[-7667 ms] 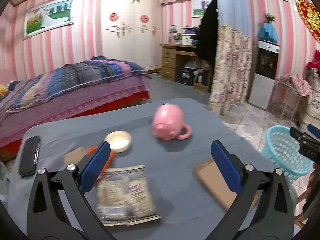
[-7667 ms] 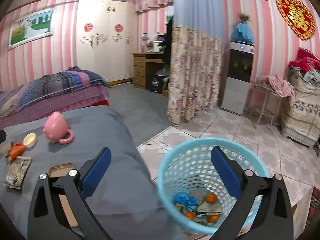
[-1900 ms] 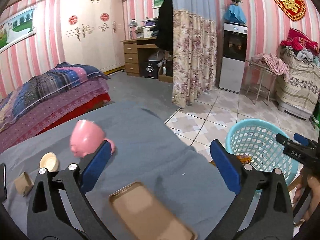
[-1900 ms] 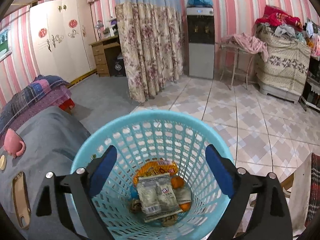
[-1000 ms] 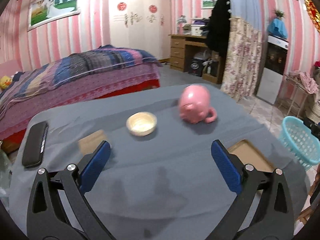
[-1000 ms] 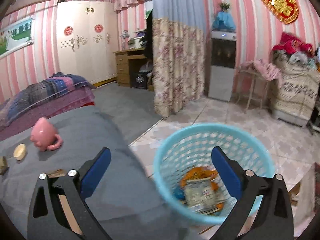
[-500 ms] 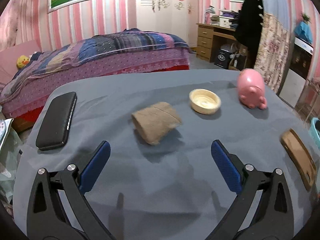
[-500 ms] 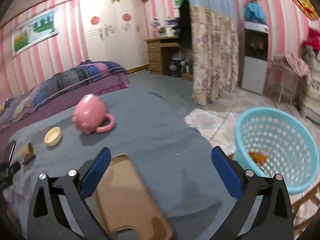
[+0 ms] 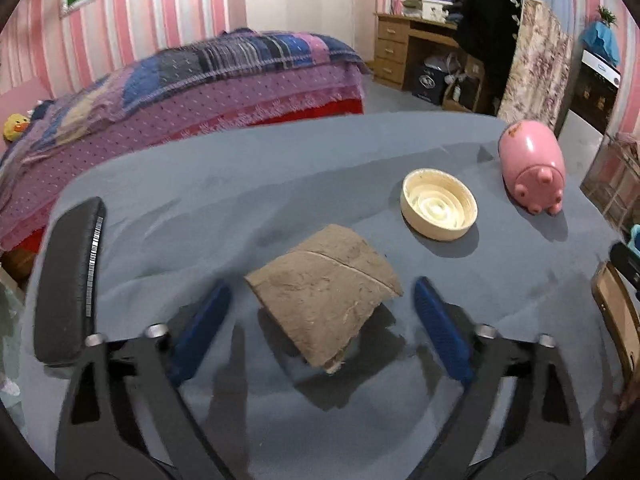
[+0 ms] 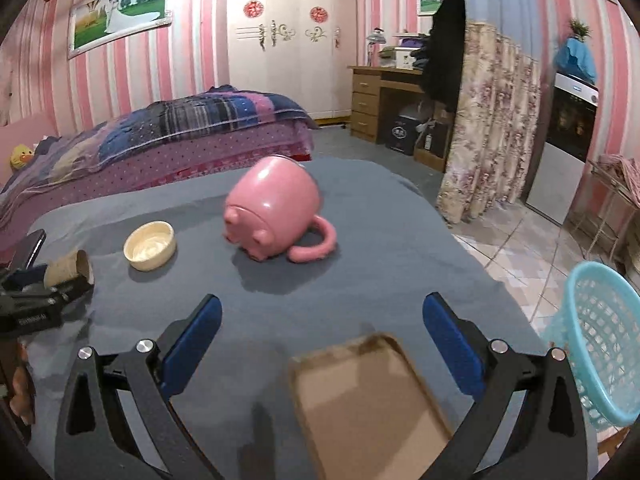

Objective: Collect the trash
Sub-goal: 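Grasp the brown cardboard tube with the left tool while the right tool grasps the cream bowl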

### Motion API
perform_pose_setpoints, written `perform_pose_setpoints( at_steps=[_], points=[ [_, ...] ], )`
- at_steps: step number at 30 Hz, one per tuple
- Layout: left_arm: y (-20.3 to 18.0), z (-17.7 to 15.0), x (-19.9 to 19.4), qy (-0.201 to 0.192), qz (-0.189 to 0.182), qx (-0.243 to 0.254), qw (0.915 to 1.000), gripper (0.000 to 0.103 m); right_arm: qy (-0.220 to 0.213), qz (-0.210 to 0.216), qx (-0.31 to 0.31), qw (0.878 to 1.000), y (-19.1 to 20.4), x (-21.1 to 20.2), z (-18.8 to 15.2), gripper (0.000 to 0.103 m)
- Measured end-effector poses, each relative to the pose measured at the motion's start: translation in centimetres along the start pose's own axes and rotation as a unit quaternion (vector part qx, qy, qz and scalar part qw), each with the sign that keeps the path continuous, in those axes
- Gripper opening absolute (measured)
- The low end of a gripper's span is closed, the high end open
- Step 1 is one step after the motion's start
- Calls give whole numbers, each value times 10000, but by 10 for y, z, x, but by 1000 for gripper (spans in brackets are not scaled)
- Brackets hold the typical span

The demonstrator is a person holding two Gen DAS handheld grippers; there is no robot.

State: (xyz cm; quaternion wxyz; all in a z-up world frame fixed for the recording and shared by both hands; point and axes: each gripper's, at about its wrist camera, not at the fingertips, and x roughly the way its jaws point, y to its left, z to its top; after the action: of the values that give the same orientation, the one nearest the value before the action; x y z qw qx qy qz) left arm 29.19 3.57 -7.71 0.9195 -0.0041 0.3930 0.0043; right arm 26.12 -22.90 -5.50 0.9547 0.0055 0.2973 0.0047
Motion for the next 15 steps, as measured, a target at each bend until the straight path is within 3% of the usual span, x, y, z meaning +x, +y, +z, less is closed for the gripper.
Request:
perform_pose_setpoints(
  at_steps=[2, 7, 15],
  points=[
    [3, -1, 3, 98, -84, -57, 9999, 71, 46, 62, -116, 9999, 12, 8, 6, 98],
    [9, -6, -8, -123, -156, -169, 9997, 67, 170, 328, -256, 9990, 41, 23, 12, 98],
    [60, -4, -23, -454, 531, -763, 9946, 66, 353, 929, -647, 9929, 92, 42, 19, 98]
  ],
)
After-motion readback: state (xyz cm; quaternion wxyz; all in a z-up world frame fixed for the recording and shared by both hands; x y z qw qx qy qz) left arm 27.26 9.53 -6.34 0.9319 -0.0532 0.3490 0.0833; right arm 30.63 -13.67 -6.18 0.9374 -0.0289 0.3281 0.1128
